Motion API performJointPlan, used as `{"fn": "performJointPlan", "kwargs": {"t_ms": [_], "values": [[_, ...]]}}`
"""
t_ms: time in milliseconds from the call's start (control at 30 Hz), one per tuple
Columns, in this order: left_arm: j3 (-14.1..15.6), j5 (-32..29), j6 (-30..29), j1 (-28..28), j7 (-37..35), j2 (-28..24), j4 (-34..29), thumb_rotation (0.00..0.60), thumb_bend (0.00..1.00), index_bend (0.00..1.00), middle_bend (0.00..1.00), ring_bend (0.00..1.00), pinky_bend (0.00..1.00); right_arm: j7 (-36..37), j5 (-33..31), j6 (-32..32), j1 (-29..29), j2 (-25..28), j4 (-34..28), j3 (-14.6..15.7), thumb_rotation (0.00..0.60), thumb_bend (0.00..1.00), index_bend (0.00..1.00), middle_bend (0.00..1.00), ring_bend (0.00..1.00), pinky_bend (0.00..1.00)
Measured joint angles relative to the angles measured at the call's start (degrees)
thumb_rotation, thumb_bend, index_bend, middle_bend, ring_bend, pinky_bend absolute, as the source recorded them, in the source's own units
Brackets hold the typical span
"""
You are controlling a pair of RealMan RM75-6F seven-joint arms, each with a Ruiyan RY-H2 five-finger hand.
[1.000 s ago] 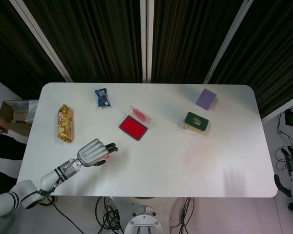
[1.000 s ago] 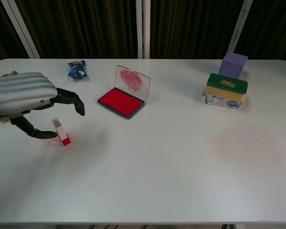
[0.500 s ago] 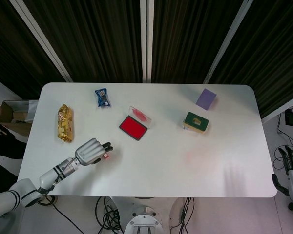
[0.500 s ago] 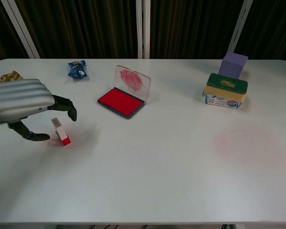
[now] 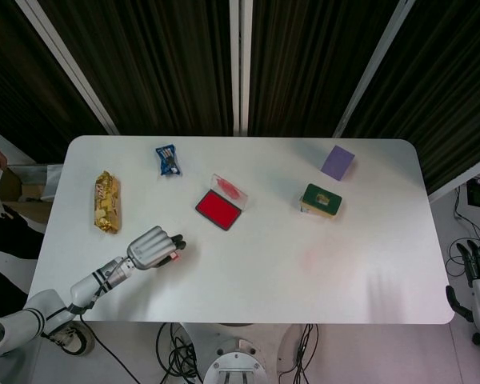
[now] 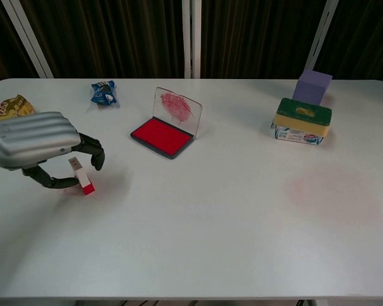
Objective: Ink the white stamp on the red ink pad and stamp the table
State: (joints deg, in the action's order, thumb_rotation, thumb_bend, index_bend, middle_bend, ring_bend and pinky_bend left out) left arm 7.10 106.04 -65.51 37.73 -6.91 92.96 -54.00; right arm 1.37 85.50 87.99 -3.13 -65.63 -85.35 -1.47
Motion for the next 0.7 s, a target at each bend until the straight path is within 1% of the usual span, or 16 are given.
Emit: {"fn": "performJointPlan", "kwargs": {"t_ms": [500, 700], "values": [[1.6, -1.1, -0.2, 0.6, -1.8, 2.2, 4.4, 0.6, 0.35, 0.44, 0.43, 0.95, 1.0, -0.7, -0.6, -0.9, 0.3, 0.1, -0.4, -0.2, 0.6, 0.32, 0.0, 0.0, 0.0, 0.0], [1.9, -1.5, -0.8, 0.6, -1.9, 2.1, 4.7, 0.6, 0.35, 0.46, 0.47, 0.95, 1.0, -0.9, -0.6, -1.2, 0.5, 0.0, -0.4, -0.1, 0.6, 0.32, 0.0, 0.0, 0.0, 0.0]]}}
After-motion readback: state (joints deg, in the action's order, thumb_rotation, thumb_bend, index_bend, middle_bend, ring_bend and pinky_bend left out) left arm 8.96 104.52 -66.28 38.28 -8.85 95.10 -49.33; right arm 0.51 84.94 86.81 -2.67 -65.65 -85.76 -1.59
